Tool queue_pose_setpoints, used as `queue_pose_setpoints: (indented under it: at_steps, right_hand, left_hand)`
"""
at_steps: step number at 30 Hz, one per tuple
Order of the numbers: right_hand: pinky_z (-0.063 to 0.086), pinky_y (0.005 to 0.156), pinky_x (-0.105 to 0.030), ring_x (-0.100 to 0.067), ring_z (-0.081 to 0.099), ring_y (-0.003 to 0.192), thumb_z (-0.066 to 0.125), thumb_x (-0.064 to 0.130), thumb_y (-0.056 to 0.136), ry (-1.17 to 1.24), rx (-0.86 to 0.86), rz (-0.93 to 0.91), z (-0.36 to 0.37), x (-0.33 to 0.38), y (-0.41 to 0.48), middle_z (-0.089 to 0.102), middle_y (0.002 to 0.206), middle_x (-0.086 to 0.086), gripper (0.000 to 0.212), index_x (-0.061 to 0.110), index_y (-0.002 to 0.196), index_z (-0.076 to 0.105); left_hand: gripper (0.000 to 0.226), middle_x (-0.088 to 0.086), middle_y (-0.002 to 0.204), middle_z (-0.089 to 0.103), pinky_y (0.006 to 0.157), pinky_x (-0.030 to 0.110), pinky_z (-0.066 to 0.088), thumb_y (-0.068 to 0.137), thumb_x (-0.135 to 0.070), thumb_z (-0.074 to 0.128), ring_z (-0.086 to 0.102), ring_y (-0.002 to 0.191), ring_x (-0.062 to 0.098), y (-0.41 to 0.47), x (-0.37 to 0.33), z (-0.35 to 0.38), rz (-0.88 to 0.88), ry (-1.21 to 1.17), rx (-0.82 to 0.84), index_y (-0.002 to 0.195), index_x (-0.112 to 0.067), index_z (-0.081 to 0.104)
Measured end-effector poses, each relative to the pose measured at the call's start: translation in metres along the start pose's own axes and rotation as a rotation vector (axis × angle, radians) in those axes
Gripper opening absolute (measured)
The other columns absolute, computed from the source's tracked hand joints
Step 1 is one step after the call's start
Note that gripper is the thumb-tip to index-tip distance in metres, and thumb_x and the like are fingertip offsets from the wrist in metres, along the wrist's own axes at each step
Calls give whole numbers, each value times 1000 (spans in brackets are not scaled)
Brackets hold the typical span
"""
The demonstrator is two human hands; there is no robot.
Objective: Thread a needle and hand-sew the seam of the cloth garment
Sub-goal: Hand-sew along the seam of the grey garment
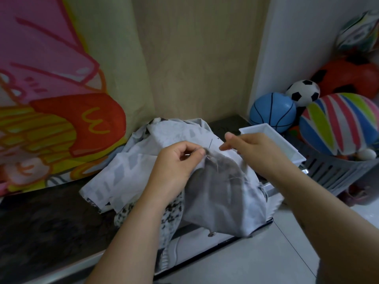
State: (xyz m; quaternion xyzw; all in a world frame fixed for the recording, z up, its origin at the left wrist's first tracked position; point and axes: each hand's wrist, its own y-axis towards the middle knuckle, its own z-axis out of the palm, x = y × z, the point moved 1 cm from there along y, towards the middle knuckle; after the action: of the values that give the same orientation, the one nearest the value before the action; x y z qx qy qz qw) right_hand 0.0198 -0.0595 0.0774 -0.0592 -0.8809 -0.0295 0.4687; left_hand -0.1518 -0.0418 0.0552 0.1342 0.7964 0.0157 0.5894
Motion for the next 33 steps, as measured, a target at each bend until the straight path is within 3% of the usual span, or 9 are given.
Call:
queue_pose_setpoints:
  at_steps: [7,10,13,16,21,23,25,28,33]
  right_hand:
    - [48,97,-43,-20,63,100,64,38,84,353,276,106,14,-3,1,73,95,2,19,26,89,77]
    - [48,75,-29,-14,60,80,63,26,86,485,215,104,15,-1,4,72,89,4,16,22,78,76]
    - [42,47,-18,-8,55,48,49,11,95,1136,80,275,9,5,9,68,83,-5,15,10,83,58]
    - [59,66,-29,-20,71,68,39,11,100,1362,-47,219,-4,3,13,70,69,-6,18,8,88,50]
    - [41,95,-26,-11,61,95,42,20,99,111,-169,-240,-2,-8,9,71,73,6,16,11,91,51]
    - [16,116,-39,-2,57,96,40,24,100,-190,-11,-269,4,-12,8,69,74,10,17,20,89,51]
    - [29,108,-35,8,55,73,41,28,99,-241,121,-201,8,-16,5,63,67,10,18,25,86,51]
    - [46,74,-18,8,61,67,46,23,97,191,177,-21,2,-16,3,66,75,7,15,19,89,58]
    - [58,80,-38,-19,70,80,42,14,95,1299,240,129,-14,-10,5,39,43,4,24,11,76,56]
  left_hand:
    - [16,-13,79,72,76,14,49,89,-16,64,65,79,1,-2,3,-2,12,-28,133,79,-26,71]
    - [16,-13,76,70,73,12,48,89,-15,63,63,76,-1,-3,3,-3,3,-54,186,79,-24,70]
    - [18,-14,69,66,69,10,45,90,-12,62,59,70,-3,-4,3,-3,-22,-85,241,75,-20,67]
    - [23,-10,75,71,72,10,45,91,-7,58,64,76,-3,-6,1,-2,-64,-157,285,70,-16,62]
    - [30,-9,67,66,69,18,45,92,-10,57,60,67,1,-3,5,-3,-112,-148,291,65,-21,62]
    - [31,-7,62,58,65,20,42,90,-12,58,51,61,4,-2,7,-4,-131,-138,274,62,-22,62]
    - [30,-7,61,57,63,19,41,90,-12,58,50,59,5,-1,8,-3,-137,-134,272,62,-22,61]
    - [29,-8,61,58,65,18,41,90,-12,57,51,59,3,-1,7,-4,-136,-132,274,63,-22,61]
    - [28,-8,64,62,74,22,43,91,-8,56,54,66,6,0,8,-2,-122,-117,283,66,-18,62]
